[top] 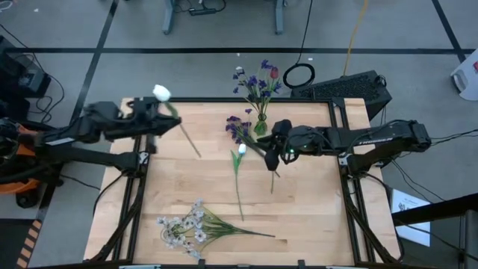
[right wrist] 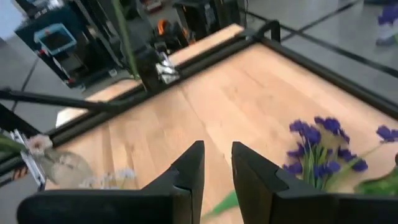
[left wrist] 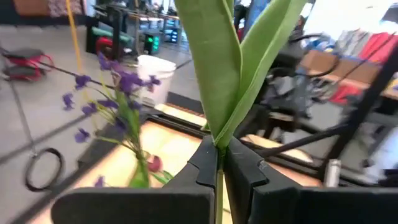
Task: Sort flowers into vase by color
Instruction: Put the right white tulip into the transparent flower vase
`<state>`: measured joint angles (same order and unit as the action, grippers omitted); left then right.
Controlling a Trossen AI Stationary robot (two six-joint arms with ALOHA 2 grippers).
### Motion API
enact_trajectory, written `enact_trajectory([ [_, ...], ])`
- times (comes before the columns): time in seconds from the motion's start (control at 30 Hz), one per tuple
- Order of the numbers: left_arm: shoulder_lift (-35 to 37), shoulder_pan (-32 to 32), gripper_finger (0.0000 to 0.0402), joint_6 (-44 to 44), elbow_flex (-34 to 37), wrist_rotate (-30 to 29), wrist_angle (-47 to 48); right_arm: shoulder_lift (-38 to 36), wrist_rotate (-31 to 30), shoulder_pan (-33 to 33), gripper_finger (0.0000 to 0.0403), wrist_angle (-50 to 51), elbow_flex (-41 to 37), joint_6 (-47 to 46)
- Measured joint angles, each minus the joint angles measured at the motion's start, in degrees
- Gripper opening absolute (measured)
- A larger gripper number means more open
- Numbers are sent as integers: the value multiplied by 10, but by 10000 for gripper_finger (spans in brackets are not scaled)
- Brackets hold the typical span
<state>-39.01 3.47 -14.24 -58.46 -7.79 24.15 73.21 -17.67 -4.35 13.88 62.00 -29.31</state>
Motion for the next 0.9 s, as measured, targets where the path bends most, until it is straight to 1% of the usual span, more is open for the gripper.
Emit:
enact_trajectory([
  [0.03,9,-12,13,-8,0,-2,12,0,0,-2,72,6,0,-1],
  [0.1,19,-38,13,-34,0,-23,38,0,0,-8,72,26,0,-3],
  [0.2,16,-85,13,-71,0,-84,81,0,0,-21,72,38,0,-28],
  [0.3,-3,-133,13,-94,0,-134,89,0,0,-42,72,57,0,-72],
  [0.43,-28,-194,13,-109,0,-189,80,0,-6,-90,67,86,0,-134],
  [0.5,-36,-224,13,-110,0,-210,82,1,-27,-122,56,112,0,-173],
  [0.63,-38,-288,13,-123,0,-229,84,1,-98,-195,29,148,0,-274],
  [0.77,-32,-355,13,-123,0,-264,112,1,-163,-257,5,136,0,-349],
  [0.9,-27,-422,12,-124,0,-279,130,23,-229,-293,3,121,0,-439],
])
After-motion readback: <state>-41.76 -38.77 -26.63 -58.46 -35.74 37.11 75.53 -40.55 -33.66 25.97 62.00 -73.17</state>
